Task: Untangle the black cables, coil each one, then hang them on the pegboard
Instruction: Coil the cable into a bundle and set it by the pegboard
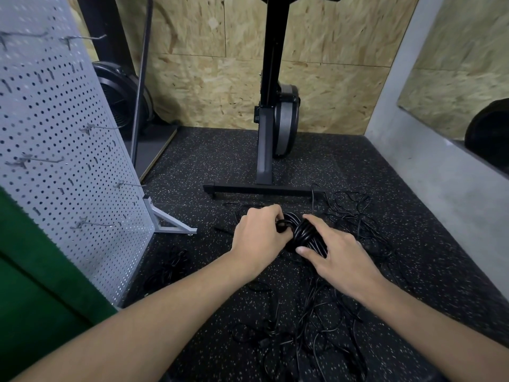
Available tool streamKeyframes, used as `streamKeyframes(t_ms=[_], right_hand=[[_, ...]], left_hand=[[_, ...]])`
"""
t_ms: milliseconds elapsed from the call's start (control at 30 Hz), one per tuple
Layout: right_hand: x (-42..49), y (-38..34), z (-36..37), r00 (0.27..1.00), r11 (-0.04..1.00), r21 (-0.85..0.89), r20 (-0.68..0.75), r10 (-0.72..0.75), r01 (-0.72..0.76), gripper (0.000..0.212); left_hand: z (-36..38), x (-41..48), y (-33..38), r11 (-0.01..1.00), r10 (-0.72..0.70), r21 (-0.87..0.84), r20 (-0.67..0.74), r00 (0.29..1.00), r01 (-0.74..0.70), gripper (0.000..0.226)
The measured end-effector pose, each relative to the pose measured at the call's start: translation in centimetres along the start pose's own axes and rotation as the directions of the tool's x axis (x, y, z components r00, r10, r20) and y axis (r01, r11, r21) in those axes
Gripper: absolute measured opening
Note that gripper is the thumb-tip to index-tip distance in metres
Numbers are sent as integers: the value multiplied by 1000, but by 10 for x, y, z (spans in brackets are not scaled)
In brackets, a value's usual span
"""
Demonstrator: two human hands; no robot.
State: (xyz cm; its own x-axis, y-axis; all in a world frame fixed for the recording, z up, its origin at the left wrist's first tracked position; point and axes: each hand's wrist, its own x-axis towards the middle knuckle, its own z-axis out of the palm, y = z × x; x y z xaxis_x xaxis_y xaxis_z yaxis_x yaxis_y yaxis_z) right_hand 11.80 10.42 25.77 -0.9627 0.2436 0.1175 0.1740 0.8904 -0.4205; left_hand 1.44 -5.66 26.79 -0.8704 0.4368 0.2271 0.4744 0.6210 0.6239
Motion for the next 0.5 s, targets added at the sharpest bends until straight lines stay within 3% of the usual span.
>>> streamKeyframes(t_ms=[267,367,500], right_hand=[[1,1,4,1000,993,-121,-17,-19,17,74],[1,1,1,1000,999,-47,-28,-14,12,72],[2,2,-3,1000,994,107,-10,4,-3,70]], left_hand=[[4,0,0,996,-43,-71,40,998,46,20],[-1,4,-3,992,6,-128,49,999,1,20],[-7,7,-7,991,129,-51,31,991,-127,14]])
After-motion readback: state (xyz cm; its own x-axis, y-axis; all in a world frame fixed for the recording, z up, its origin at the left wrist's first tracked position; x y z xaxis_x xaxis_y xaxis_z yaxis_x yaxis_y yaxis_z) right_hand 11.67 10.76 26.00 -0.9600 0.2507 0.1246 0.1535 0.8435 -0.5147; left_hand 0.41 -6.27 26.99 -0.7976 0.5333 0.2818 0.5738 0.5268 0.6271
